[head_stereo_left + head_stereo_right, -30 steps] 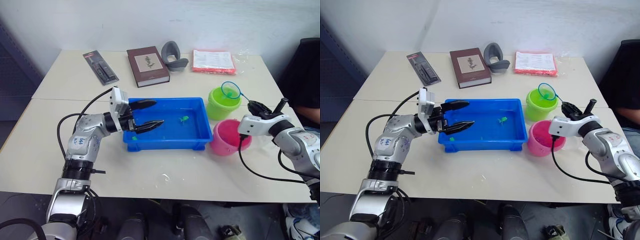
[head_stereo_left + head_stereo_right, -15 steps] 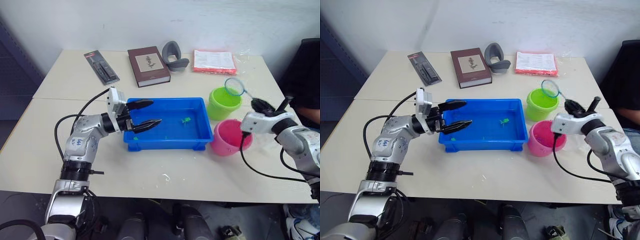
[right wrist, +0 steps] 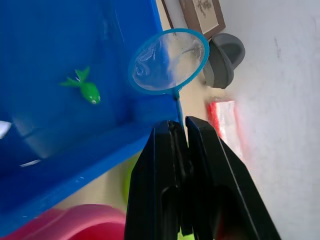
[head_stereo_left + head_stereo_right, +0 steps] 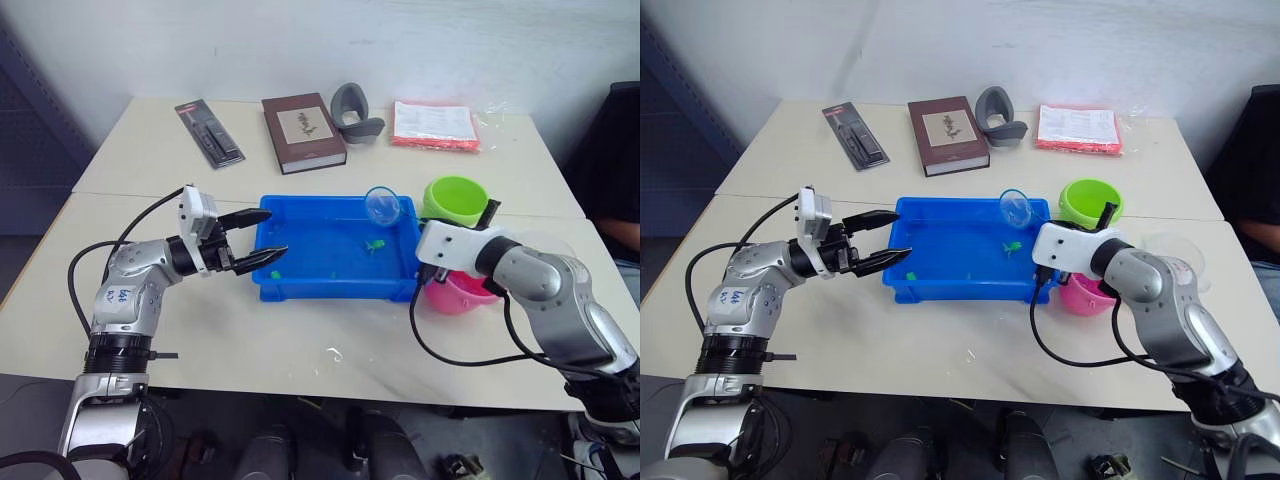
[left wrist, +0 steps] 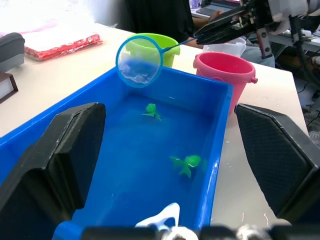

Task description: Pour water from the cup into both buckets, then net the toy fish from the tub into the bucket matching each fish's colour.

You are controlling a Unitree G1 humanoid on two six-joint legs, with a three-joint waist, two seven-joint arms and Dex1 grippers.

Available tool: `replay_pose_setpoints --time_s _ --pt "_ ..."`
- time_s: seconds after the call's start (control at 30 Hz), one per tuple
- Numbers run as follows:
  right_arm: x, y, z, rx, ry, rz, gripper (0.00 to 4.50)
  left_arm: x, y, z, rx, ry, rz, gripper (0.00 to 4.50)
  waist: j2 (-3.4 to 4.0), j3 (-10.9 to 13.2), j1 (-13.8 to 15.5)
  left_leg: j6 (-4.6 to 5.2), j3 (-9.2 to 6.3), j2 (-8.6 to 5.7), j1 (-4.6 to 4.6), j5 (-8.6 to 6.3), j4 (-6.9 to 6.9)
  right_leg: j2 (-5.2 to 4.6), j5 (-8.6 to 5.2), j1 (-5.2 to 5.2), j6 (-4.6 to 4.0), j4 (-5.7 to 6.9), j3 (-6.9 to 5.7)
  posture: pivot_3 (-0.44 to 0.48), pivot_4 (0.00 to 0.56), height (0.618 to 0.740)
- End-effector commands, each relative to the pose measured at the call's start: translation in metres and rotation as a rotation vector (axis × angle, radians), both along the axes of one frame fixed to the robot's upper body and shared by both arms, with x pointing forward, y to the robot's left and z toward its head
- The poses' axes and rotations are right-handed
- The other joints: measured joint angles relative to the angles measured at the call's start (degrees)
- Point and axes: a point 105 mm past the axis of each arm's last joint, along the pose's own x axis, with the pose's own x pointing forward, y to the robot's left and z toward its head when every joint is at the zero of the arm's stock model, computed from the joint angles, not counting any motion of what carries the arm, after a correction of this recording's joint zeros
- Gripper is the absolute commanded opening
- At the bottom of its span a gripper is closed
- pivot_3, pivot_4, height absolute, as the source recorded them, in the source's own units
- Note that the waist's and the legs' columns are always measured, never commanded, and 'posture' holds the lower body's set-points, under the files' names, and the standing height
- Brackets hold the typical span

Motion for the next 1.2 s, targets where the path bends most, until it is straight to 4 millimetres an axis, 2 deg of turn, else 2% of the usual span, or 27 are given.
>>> replay_pose_setpoints --time_s 0.03,0.2,0.33,0.43,0.5,0.63,0.87,1.03,1.2 --pt "0.004 -0.001 -0.003 -0.081 -0.021 0.001 0.0 -0.003 0.006 0.004 -0.008 -0.021 0.001 4.45 0.0 0.0 0.1 0.0 -0.01 0.0 -0.01 0.0 0.0 0.02 0.0 0.0 0.0 -0.01 -0.03 0.0 0.15 0.74" --pt "0.01 0.001 -0.016 -0.092 0.034 -0.001 0.0 -0.006 0.017 -0.007 0.003 -0.003 0.008 4.45 0.0 0.0 -0.4 0.0 0.01 0.01 -0.01 0.0 0.0 0.04 0.0 0.0 0.0 0.02 -0.04 0.0 0.15 0.74" --pt "0.005 0.004 -0.023 -0.044 0.137 -0.008 0.0 -0.008 0.024 -0.012 0.007 0.001 0.011 4.45 0.0 0.0 -0.8 -0.01 0.0 0.04 0.0 0.0 0.0 0.05 0.0 0.0 0.0 0.04 -0.05 0.0 0.15 0.74" --pt "-0.002 0.005 -0.029 0.059 0.259 -0.027 0.0 -0.009 0.027 -0.016 0.008 0.005 0.012 4.45 0.0 0.0 -0.9 -0.01 0.0 0.04 0.0 0.0 0.0 0.04 0.0 0.0 0.0 0.03 -0.05 0.0 0.15 0.74" --pt "-0.008 0.015 -0.029 0.257 0.354 -0.041 0.0 -0.009 0.028 -0.018 0.008 0.007 0.011 4.45 0.0 0.0 -0.9 -0.01 -0.02 0.05 0.0 0.0 0.0 0.04 0.0 0.0 0.0 0.03 -0.06 0.0 0.15 0.74" --pt "-0.014 0.025 -0.02 0.56 0.488 -0.068 0.0 -0.009 0.028 -0.02 0.005 0.004 0.008 4.45 0.0 0.0 -0.9 -0.02 -0.06 0.07 0.01 0.01 0.01 0.05 0.0 -0.01 -0.01 0.09 -0.09 0.0 0.15 0.74" --pt "-0.024 0.023 0.002 0.973 0.641 -0.094 0.0 -0.009 0.029 -0.021 -0.001 -0.004 0.008 4.45 0.0 0.0 -0.8 -0.02 -0.18 0.03 -0.03 0.0 0.02 -0.02 0.0 -0.01 -0.01 0.05 -0.14 0.0 0.15 0.74" --pt "-0.034 0.015 0.014 1.081 0.662 -0.073 0.0 -0.01 0.027 -0.019 -0.011 -0.016 -0.002 4.45 0.0 0.0 -0.9 -0.02 -0.19 0.03 -0.04 -0.01 0.02 -0.02 0.0 -0.01 -0.01 0.07 -0.12 0.0 0.15 0.74" --pt "-0.041 -0.001 0.028 1.103 0.545 -0.063 0.0 -0.009 0.014 -0.005 -0.057 -0.039 -0.027 4.45 0.0 0.0 -0.8 -0.01 -0.19 0.03 -0.05 -0.01 0.01 -0.03 0.0 -0.01 -0.01 0.06 -0.12 0.0 0.15 0.74"
